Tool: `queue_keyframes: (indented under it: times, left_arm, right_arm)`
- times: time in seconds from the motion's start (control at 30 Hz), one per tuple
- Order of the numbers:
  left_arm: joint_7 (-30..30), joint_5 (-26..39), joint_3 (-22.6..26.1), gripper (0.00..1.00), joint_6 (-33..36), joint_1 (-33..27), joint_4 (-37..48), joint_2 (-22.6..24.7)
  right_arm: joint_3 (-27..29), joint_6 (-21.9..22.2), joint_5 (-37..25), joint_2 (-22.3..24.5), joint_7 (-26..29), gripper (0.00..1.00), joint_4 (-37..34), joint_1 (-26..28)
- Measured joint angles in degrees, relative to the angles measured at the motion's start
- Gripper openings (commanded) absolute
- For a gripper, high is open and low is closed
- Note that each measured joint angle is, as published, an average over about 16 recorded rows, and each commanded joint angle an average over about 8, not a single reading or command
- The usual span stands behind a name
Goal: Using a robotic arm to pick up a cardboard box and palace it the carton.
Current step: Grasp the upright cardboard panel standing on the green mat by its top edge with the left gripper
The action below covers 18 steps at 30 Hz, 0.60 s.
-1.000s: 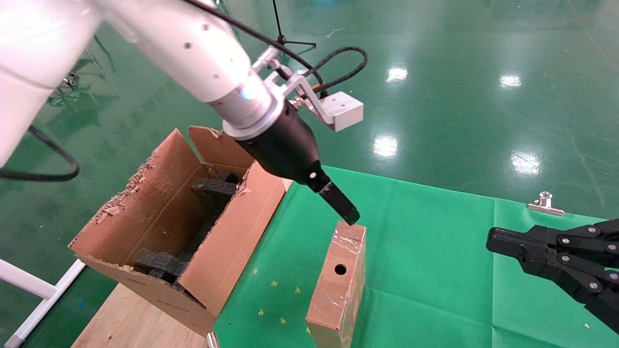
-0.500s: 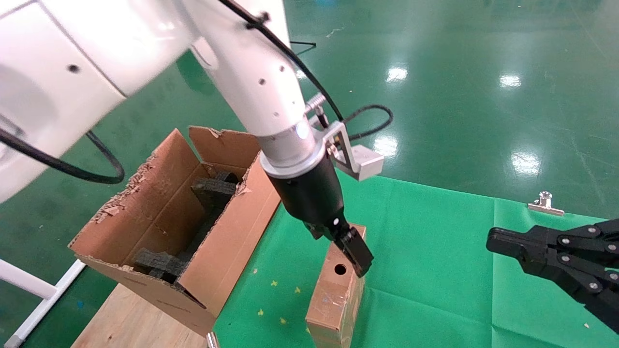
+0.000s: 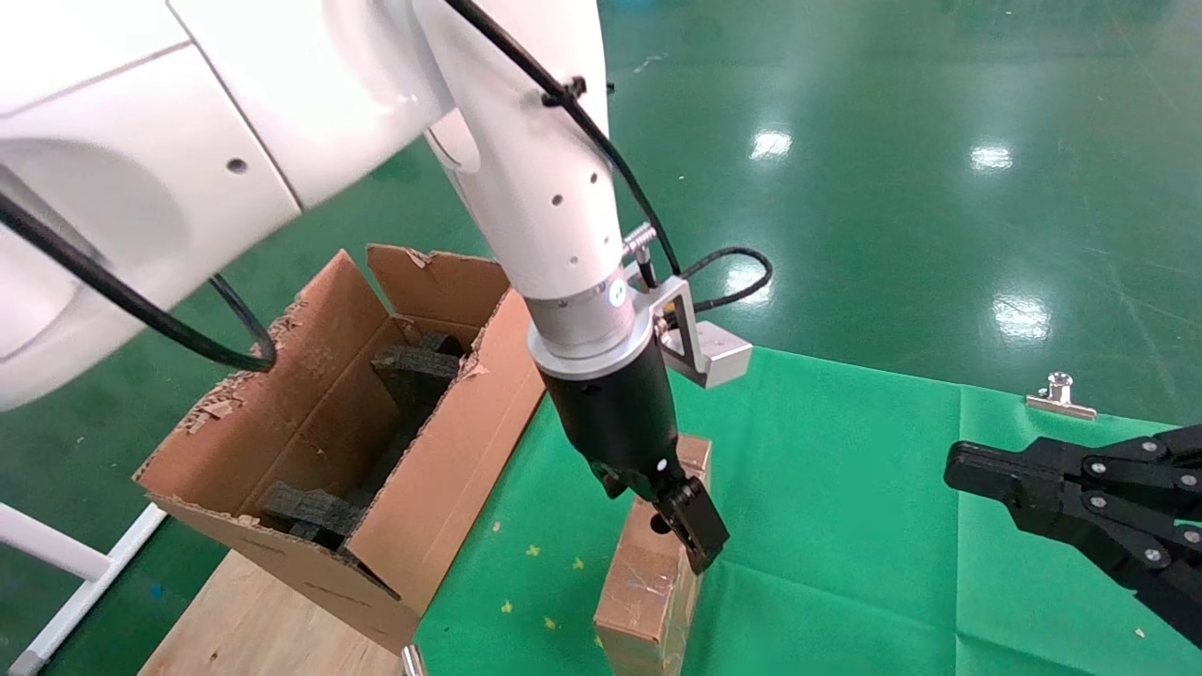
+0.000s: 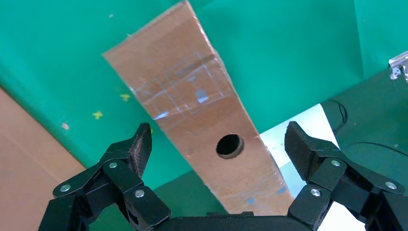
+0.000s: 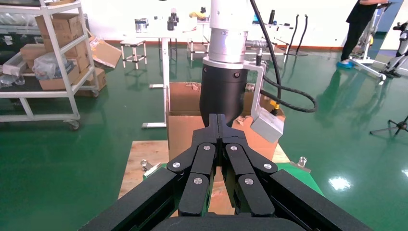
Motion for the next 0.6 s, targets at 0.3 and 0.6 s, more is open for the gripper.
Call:
queue_keyframes:
  times: [0.3,0.6]
  left_arm:
    - [0.7,-1.4,1.5,0.94,-0.5,0.1,0.6,0.4]
    - [0.9,-1.5,1.7,0.0,-0.6,0.1,0.6,0.5]
  right_arm:
    - [0.0,0.0,0.0,0.0,0.0,0.69,0.0,0.0]
    - [0.0,0.0,0.0,0.0,0.0,1.0,0.0,0.0]
